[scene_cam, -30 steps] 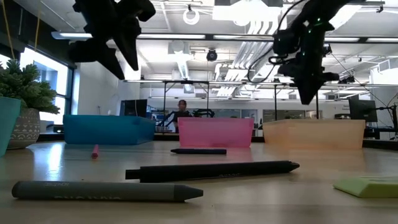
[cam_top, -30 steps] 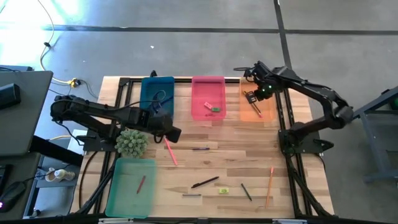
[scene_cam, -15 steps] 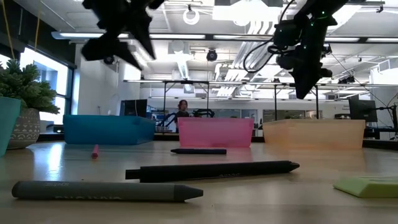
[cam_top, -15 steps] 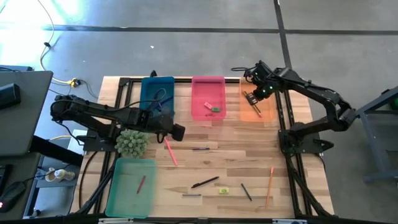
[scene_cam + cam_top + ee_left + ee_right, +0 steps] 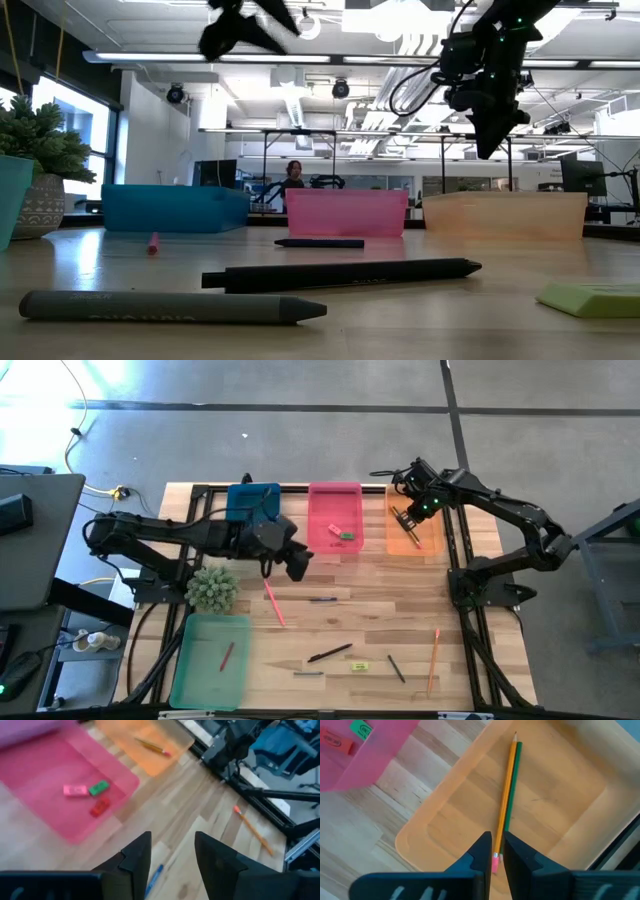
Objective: Sort crayons/erasers/pens/pencils in bins
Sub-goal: Put the blue crayon into the green bin
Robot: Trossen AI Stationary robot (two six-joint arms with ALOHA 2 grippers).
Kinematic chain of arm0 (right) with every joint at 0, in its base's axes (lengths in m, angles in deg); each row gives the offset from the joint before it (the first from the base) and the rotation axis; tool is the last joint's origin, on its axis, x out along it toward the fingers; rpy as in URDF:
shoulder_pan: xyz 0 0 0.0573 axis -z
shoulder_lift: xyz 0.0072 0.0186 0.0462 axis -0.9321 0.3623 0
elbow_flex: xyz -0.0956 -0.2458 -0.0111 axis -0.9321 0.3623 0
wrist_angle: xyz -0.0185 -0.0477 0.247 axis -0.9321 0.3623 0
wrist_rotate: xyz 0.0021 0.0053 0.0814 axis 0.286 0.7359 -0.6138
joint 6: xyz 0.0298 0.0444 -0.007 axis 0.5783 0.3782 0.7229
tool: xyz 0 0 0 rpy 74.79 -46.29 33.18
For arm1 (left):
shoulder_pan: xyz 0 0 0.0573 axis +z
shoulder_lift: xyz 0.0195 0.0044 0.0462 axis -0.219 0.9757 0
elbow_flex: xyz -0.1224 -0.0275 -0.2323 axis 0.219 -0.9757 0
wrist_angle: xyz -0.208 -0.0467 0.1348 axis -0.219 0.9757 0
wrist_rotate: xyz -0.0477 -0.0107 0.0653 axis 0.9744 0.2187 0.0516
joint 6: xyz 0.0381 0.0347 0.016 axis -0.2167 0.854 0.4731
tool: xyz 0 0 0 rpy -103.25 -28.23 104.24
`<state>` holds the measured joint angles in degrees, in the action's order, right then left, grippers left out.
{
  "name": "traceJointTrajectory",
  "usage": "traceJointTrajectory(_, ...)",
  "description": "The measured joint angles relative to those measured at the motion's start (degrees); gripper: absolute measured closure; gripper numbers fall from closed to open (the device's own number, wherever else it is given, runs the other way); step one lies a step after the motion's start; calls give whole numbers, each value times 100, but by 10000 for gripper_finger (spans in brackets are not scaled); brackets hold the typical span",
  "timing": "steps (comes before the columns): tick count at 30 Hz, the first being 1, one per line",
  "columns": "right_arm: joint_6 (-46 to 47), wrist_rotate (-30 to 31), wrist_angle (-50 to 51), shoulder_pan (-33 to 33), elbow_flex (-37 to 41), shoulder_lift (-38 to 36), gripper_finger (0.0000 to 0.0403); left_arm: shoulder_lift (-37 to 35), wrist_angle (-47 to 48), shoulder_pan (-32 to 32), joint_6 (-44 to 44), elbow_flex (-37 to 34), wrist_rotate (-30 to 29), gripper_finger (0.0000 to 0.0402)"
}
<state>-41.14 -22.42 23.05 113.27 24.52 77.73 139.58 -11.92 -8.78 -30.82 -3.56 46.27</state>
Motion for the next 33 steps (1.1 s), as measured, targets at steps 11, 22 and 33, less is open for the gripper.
traceJointTrajectory(11,-198,0,-2,2,0,0,366,1302,850,17,1184,968,456,278)
traceJointTrajectory(22,-232,0,-20,4,0,0,366,2275,780,-116,1557,1019,790,278)
traceJointTrajectory(33,-232,0,-97,2,0,0,366,3012,663,-374,2336,1016,1053,242)
